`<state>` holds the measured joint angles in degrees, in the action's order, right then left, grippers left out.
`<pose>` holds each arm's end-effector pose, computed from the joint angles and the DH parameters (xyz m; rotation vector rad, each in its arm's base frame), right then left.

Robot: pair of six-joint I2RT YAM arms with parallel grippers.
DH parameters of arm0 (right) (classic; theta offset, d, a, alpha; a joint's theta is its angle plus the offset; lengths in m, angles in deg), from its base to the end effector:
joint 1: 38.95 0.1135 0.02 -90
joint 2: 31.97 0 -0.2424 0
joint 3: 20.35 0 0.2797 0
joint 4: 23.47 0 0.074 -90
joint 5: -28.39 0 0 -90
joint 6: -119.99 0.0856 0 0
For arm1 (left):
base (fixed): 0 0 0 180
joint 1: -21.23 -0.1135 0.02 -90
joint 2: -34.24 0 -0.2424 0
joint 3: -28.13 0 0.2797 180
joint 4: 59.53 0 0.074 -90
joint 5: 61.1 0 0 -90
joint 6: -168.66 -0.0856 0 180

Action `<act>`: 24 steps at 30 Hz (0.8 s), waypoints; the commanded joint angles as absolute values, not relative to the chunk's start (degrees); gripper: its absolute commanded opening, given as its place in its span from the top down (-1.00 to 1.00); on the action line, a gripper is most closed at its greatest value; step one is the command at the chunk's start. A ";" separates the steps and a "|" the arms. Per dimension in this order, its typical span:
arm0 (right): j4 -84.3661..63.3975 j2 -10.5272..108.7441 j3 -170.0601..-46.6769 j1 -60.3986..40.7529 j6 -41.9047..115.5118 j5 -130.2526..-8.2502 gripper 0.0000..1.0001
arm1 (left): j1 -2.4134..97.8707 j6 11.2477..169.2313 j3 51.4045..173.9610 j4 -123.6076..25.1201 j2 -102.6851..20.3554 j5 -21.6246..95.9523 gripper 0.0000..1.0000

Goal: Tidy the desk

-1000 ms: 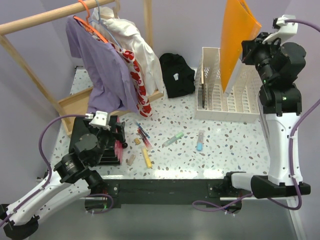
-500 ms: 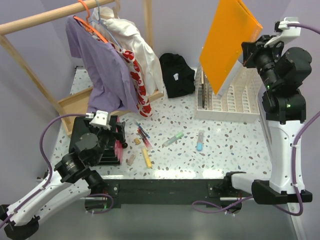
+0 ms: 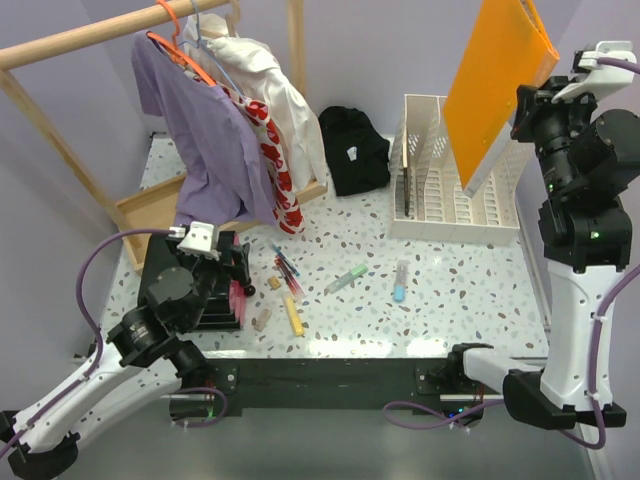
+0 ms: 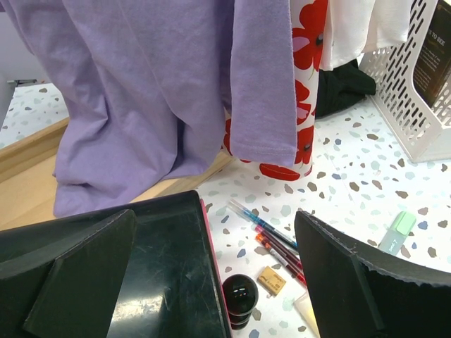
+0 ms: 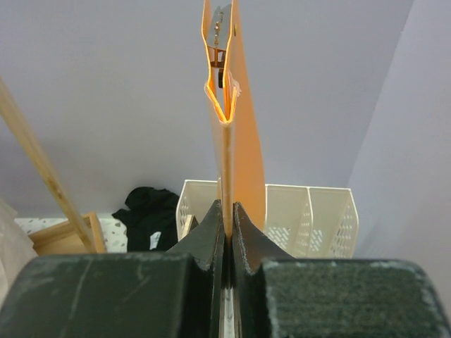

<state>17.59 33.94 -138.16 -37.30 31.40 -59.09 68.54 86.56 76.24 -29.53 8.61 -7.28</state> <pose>0.2503 0.0034 0.5849 0.0339 1.3814 0.0142 0.1739 -0.1140 0.3066 0.1091 1.6765 -0.1886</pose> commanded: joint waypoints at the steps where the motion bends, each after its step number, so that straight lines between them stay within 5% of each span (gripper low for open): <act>1: 12.04 33.33 -138.29 -38.24 28.32 -56.43 1.00 | 68.25 86.75 75.93 -31.93 9.37 -6.69 -1.00; 24: 5.36 38.08 -130.74 -38.60 34.82 -68.21 1.00 | 68.16 86.74 76.02 -31.76 9.10 -6.78 -1.00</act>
<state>13.00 38.90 -131.80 -38.44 32.73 -66.21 68.49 86.56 76.24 -29.53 9.01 -7.06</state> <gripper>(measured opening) 0.023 0.996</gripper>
